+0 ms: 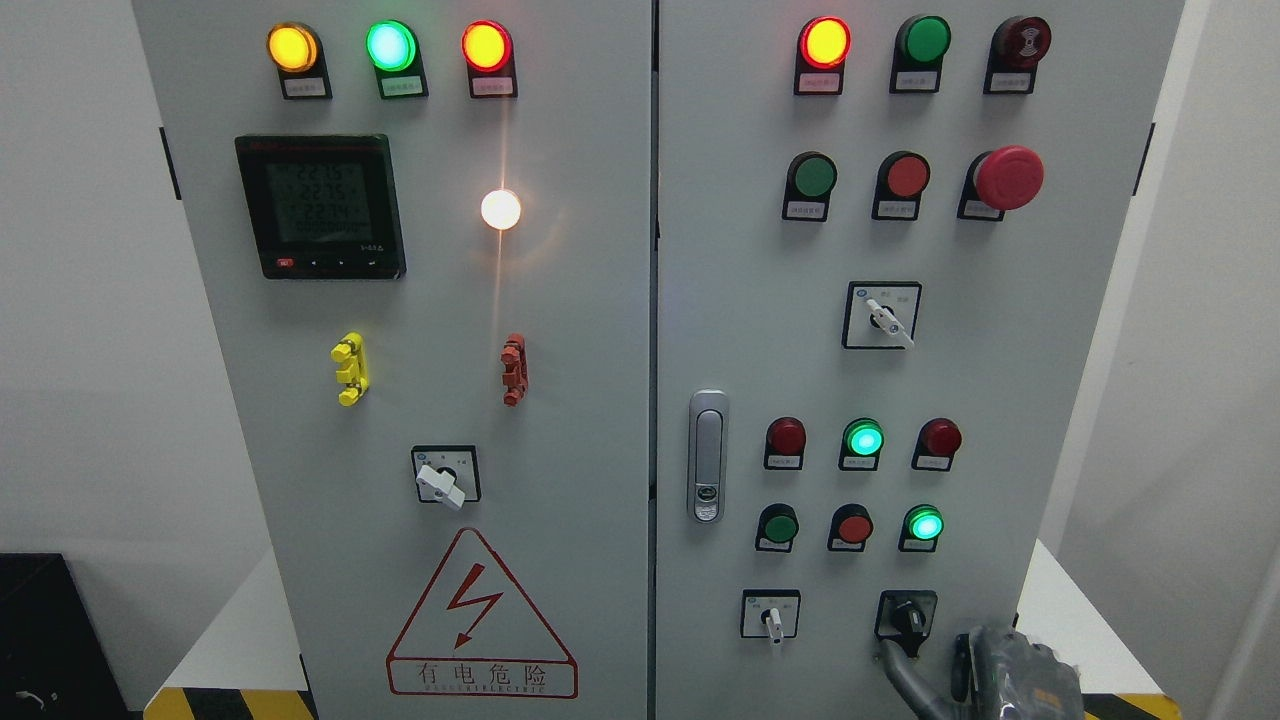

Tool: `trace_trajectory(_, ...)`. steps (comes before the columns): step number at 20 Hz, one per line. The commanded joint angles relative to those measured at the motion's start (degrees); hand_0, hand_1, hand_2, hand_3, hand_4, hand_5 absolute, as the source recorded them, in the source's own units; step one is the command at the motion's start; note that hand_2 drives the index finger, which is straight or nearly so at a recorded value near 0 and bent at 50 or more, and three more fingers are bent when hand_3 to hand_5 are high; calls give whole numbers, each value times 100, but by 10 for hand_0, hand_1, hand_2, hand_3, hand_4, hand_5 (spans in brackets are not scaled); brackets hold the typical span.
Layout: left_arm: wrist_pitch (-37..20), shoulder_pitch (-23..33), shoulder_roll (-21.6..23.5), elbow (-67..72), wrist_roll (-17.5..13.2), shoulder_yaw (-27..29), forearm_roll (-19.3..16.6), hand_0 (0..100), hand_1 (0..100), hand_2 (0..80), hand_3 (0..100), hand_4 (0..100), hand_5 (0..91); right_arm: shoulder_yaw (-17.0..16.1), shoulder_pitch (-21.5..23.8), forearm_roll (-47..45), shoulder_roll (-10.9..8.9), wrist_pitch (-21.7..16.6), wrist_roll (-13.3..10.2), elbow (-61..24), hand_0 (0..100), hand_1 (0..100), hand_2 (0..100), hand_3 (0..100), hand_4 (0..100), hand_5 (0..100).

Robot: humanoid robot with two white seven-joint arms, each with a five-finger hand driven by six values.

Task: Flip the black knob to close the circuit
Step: 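Grip the black rotary knob with the right hand and twist it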

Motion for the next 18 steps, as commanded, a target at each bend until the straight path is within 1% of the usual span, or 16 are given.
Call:
trace_trajectory(1, -4, 0, 0, -4, 0, 2, 8, 120, 556, 0, 0, 0, 0, -36, 10, -5, -152, 0, -9, 24, 0, 0, 895, 1000, 1000, 1000)
trace_trajectory(7, -4, 0, 0, -4, 8, -7, 0, 120, 556, 0, 0, 0, 0, -88, 18, -22, -161, 0, -9, 33, 0, 0, 894, 1000, 1000, 1000)
trace_trajectory(9, -4, 0, 0, -4, 0, -7, 0, 120, 556, 0, 0, 0, 0, -114, 27, -22, -222, 0, -9, 33, 0, 0, 893, 1000, 1000, 1000)
trace_trajectory(18, -4, 0, 0, 5, 0, 2, 0, 120, 556, 0, 0, 0, 0, -141, 27, -49, -222, 9, 0, 24, 0, 0, 890, 1000, 1000, 1000)
